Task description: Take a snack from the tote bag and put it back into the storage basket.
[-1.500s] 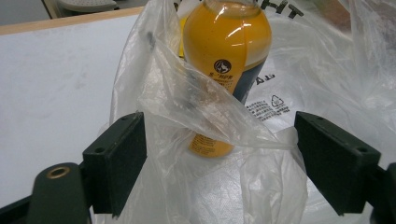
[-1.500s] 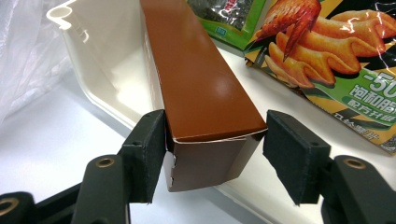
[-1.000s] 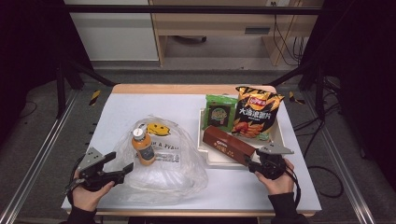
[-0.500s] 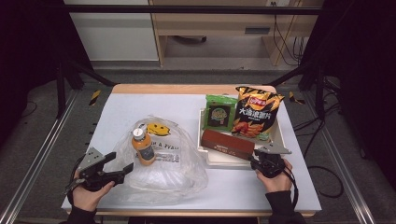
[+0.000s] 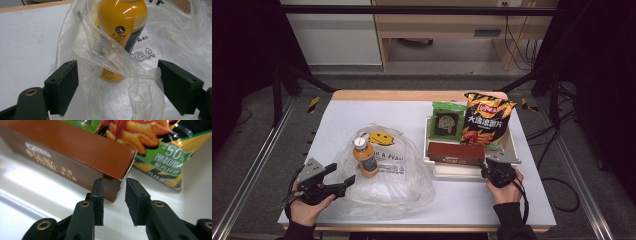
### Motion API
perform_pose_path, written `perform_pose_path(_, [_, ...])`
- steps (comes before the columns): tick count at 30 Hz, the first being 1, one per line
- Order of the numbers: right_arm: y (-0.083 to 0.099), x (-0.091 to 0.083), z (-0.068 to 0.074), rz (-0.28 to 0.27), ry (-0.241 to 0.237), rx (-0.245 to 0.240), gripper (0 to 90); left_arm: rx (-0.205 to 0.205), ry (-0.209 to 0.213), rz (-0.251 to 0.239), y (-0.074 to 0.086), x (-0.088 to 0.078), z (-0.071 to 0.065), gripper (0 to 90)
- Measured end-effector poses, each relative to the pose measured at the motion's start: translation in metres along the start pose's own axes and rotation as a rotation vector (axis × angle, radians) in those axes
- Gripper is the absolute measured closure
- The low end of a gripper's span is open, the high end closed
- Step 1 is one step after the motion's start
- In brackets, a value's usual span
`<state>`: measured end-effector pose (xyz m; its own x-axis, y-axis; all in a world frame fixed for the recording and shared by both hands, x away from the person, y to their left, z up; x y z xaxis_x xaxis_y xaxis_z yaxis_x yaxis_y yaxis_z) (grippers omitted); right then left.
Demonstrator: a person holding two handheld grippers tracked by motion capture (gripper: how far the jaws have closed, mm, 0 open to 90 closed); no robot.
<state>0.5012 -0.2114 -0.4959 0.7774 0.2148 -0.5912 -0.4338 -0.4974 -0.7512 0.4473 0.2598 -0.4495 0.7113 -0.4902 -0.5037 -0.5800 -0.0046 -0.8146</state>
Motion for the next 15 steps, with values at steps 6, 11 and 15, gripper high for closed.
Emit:
perform_pose_path(6, [0.0002,0.0053,-0.0027,-0.014,0.012,0.016,71.2,0.002,0.000,0.001,0.0003,0.0001,-0.0001,17.8])
perform_pose_path(11, [-0.0009,0.0051,-0.0022,-0.035,-0.003,0.015,69.1,-0.001,0.002,-0.001,0.0001,-0.0002,0.0005,17.8])
perform_pose_path(15, [-0.0014,0.0045,-0.0006,-0.039,-0.011,0.011,67.8,0.000,0.004,-0.002,-0.0002,-0.0006,0.0005,17.8])
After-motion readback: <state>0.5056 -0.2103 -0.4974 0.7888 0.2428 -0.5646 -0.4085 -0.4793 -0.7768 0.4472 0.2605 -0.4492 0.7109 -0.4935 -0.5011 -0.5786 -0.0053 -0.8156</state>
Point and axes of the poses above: each handheld gripper's, and its own axes: x roughly forward along the jaws, y roughly out of its underside, z roughly to its left, the point moved 6 cm from there along x, roughly forward along the jaws, and after that the axes turned 15 degrees about -x, right-handed, at the moved point
